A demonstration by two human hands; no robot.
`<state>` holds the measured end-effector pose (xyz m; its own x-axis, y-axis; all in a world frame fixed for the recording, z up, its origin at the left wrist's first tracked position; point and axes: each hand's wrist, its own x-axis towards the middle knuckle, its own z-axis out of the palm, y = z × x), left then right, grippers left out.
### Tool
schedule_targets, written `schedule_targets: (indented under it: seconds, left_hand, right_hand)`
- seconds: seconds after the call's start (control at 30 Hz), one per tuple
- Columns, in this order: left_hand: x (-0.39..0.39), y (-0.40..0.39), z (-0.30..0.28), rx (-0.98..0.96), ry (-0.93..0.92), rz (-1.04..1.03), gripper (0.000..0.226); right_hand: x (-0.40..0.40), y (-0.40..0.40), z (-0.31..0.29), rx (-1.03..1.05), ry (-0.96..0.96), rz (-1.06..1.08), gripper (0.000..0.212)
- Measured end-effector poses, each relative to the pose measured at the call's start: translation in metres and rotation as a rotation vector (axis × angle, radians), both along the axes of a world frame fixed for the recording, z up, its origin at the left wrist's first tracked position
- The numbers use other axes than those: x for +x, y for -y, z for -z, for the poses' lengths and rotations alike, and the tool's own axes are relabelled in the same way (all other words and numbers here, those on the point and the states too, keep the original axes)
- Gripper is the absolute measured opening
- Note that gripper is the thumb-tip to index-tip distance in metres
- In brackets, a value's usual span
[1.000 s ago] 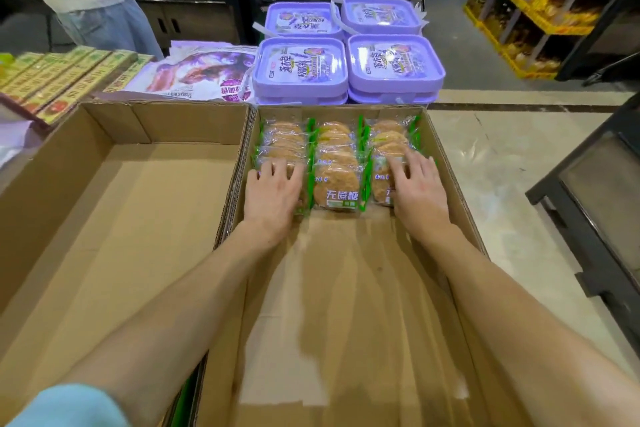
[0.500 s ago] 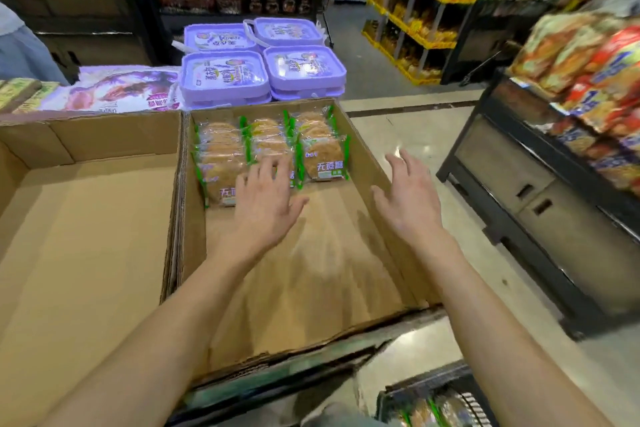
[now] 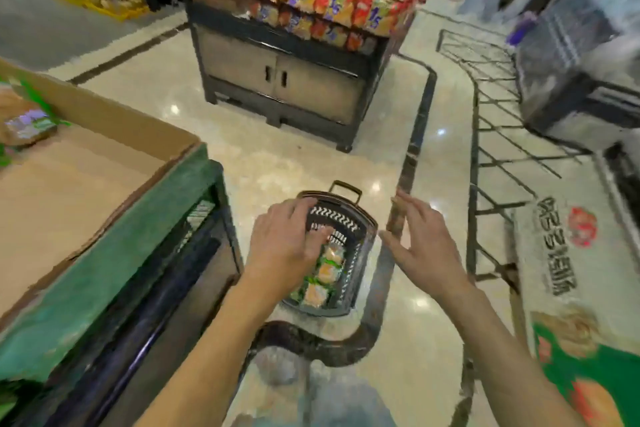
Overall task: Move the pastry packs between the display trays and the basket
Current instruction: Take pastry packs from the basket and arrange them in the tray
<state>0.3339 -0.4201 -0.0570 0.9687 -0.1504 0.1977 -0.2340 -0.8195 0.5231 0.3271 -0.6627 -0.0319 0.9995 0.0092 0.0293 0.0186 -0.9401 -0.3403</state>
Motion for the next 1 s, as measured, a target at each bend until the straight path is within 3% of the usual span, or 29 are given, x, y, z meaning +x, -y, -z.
schedule_targets:
  seconds: [0.2,0.37,0.6,0.83,1.0]
  left_hand:
    - [0.005,0.124,0.039,0.055,-0.105,0.171,0.049]
    - [0.03,0.236,0.071,0.139,-0.18,0.23,0.069]
    - [0.058,0.303,0.087,0.224,-0.229,0.128,0.067]
    - [0.106,0.268,0.112,0.203,-0.228,-0.243,0.059]
    - [0.165,0.27,0.14,0.095,-0.35,-0.431,0.059]
  right_hand:
    - [-0.067,0.13,0.054,0.196,-0.045,0.287,0.062]
    - [-0.064,0.237,0.077,0.232,-0.097,0.295,0.06]
    - [0.01,0.302,0.089,0.228,-0.197,0.037,0.064]
    - [0.162,0.269,0.118,0.175,-0.239,-0.357,0.064]
    - [0.256,0.257,0.125,0.12,-0.303,-0.503,0.06]
